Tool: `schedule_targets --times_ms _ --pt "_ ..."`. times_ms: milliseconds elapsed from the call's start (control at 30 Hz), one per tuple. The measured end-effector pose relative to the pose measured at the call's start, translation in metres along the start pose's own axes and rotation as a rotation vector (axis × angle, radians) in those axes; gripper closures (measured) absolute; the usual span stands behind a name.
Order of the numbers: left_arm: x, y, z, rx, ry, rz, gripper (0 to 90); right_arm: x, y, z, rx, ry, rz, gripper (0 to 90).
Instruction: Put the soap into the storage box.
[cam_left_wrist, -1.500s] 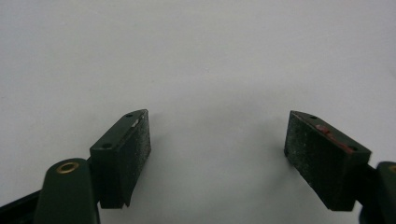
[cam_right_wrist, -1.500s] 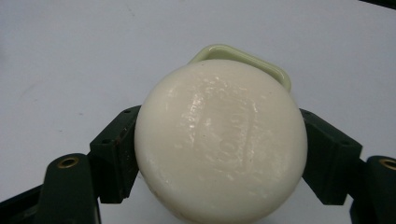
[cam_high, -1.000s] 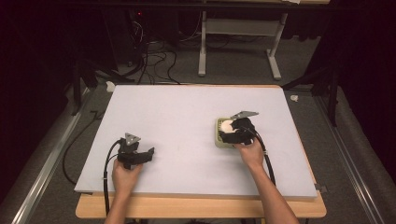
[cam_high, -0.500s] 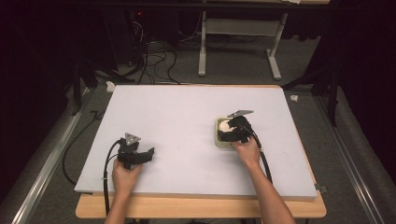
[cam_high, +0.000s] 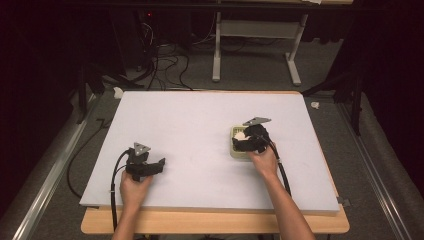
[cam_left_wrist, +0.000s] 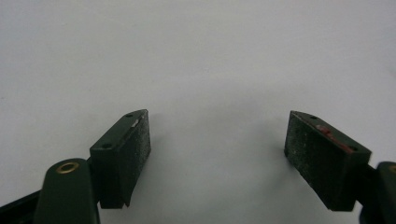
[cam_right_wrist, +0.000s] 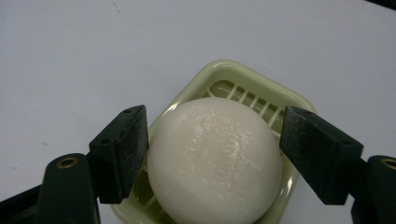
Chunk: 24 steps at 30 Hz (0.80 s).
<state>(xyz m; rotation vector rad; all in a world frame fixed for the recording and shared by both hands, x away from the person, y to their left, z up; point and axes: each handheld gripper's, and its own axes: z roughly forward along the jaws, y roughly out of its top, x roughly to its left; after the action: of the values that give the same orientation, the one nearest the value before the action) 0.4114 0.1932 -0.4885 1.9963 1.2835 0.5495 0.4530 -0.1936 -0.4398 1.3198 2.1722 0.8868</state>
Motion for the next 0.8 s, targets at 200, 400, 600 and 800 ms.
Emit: schedule_targets --times_ms 200,400,600,800 --pt "0.0 0.0 0.0 0.0 0.0 0.0 23.2 -0.003 -0.001 -0.003 -0.007 0.007 0.007 24.0" --pt "0.0 0.0 0.0 -0.002 0.0 0.0 23.2 -0.002 0.0 -0.009 -0.028 0.021 0.008 24.7" --pt "0.0 0.0 0.0 -0.002 0.0 0.0 23.1 -0.004 0.0 -0.016 -0.048 0.033 0.016 25.0" --pt "0.0 0.0 0.0 -0.002 0.0 0.0 23.1 -0.005 0.0 -0.02 -0.061 0.037 0.019 25.3"
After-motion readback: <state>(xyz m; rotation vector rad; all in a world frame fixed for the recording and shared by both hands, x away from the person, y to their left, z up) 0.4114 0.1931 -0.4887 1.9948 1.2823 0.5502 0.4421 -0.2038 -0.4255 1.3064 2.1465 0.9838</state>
